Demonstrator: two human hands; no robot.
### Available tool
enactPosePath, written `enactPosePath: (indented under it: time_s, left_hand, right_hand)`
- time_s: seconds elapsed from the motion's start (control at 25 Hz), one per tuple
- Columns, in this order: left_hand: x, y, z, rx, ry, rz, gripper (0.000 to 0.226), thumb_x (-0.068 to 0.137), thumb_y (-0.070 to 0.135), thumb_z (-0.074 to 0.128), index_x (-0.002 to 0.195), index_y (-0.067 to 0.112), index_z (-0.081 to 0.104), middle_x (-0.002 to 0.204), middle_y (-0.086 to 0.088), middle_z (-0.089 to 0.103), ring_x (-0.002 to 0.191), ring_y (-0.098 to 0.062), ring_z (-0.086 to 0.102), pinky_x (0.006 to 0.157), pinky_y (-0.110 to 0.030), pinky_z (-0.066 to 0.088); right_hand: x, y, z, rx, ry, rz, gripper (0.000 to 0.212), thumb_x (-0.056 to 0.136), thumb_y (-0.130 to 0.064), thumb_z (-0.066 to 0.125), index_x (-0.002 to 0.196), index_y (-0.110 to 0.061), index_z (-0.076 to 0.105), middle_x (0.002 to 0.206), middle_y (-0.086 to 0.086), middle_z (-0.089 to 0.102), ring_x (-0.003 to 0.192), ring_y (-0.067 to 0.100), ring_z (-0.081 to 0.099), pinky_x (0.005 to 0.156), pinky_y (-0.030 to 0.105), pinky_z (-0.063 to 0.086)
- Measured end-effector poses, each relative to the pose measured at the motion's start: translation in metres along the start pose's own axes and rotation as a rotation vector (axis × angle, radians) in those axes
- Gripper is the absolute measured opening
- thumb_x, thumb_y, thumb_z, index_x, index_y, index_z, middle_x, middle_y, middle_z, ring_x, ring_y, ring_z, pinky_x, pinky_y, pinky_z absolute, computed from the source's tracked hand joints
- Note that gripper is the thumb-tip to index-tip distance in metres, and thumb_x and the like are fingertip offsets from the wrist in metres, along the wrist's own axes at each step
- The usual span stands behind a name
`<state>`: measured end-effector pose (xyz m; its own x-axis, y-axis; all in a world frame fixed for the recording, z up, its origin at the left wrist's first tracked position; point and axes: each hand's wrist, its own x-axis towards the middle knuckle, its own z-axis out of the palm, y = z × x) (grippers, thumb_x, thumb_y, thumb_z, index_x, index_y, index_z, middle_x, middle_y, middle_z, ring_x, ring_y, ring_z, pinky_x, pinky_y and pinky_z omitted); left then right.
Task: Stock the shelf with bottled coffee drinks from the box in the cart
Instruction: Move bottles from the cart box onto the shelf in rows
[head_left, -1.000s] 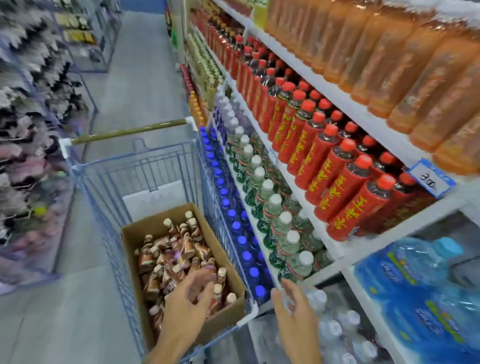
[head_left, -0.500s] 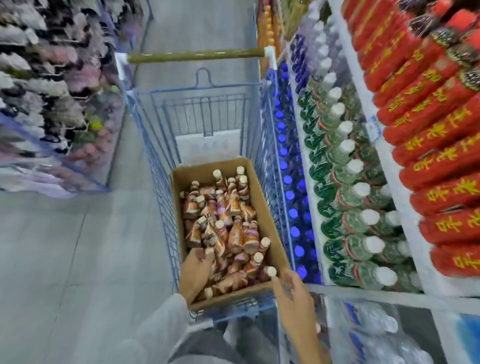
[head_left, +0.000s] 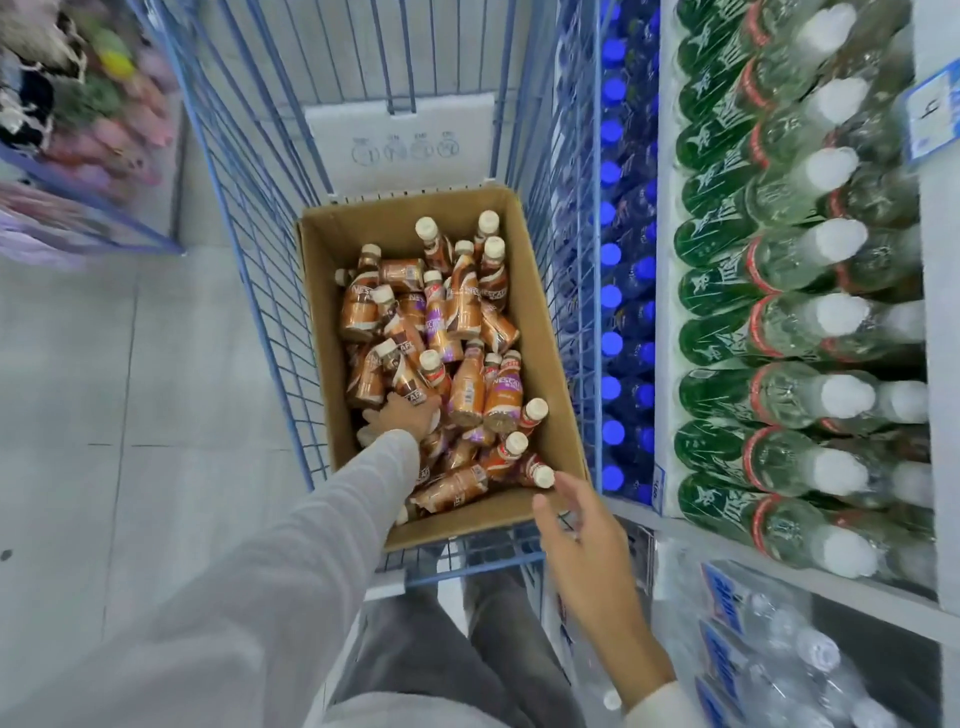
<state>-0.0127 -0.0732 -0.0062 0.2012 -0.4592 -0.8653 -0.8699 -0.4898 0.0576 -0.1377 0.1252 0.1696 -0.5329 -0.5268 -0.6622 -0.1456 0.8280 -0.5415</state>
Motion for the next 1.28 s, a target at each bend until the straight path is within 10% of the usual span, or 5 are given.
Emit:
enactPosePath:
  time_s: [0.32, 0.64, 0.88, 1.08, 1.28]
  left_hand:
    - [-0.024, -0.005, 0.003, -0.327, 0.233, 0.202, 0.064, 0.084, 0.05, 0.077, 0.134, 0.016, 0.057, 0.136, -0.013, 0.06, 0.124, -0.036, 0.056, 0.107, -0.05, 0.042]
    - [-0.093, -0.065, -0.06, -0.98, 0.011, 0.331, 0.041, 0.09, 0.036, 0.074, 0.127, 0.024, 0.061, 0.111, 0.002, 0.076, 0.091, -0.01, 0.076, 0.067, -0.021, 0.061]
    - [-0.127, -0.137, -0.072, -0.952, 0.129, 0.334, 0.023, 0.086, 0.034, 0.075, 0.107, 0.04, 0.068, 0.102, 0.013, 0.075, 0.094, -0.009, 0.072, 0.072, -0.024, 0.06]
    - [-0.136, -0.166, -0.075, -0.938, 0.129, 0.326, 0.028, 0.072, 0.053, 0.073, 0.097, 0.063, 0.066, 0.103, 0.025, 0.072, 0.092, 0.004, 0.069, 0.066, -0.012, 0.055]
    - [-0.136, -0.176, -0.076, -0.928, 0.127, 0.305, 0.033, 0.075, 0.051, 0.077, 0.104, 0.058, 0.064, 0.101, 0.03, 0.07, 0.091, 0.006, 0.069, 0.063, -0.012, 0.055]
  right_hand:
    - [0.014, 0.004, -0.001, -0.079, -0.072, -0.049, 0.043, 0.1, -0.043, 0.057, 0.141, -0.03, 0.053, 0.142, -0.014, 0.055, 0.131, 0.006, 0.049, 0.11, 0.035, 0.043]
    - [0.065, -0.002, 0.052, -0.187, -0.24, -0.054, 0.043, 0.099, -0.04, 0.059, 0.137, -0.02, 0.056, 0.134, -0.002, 0.062, 0.122, 0.016, 0.058, 0.096, 0.029, 0.046]
    - [0.12, -0.015, 0.144, -0.294, -0.433, 0.067, 0.04, 0.096, -0.03, 0.063, 0.129, -0.008, 0.057, 0.129, 0.013, 0.063, 0.121, 0.032, 0.058, 0.103, 0.041, 0.046]
    - [0.141, -0.01, 0.206, -0.45, -0.528, 0.18, 0.1, 0.083, -0.036, 0.078, 0.157, -0.01, 0.017, 0.155, 0.017, 0.039, 0.142, 0.037, 0.038, 0.115, 0.043, 0.037]
    - [0.136, 0.006, 0.219, -0.584, -0.299, 0.08, 0.095, 0.082, -0.033, 0.075, 0.157, -0.019, 0.017, 0.158, 0.014, 0.033, 0.147, 0.038, 0.025, 0.116, 0.049, 0.033]
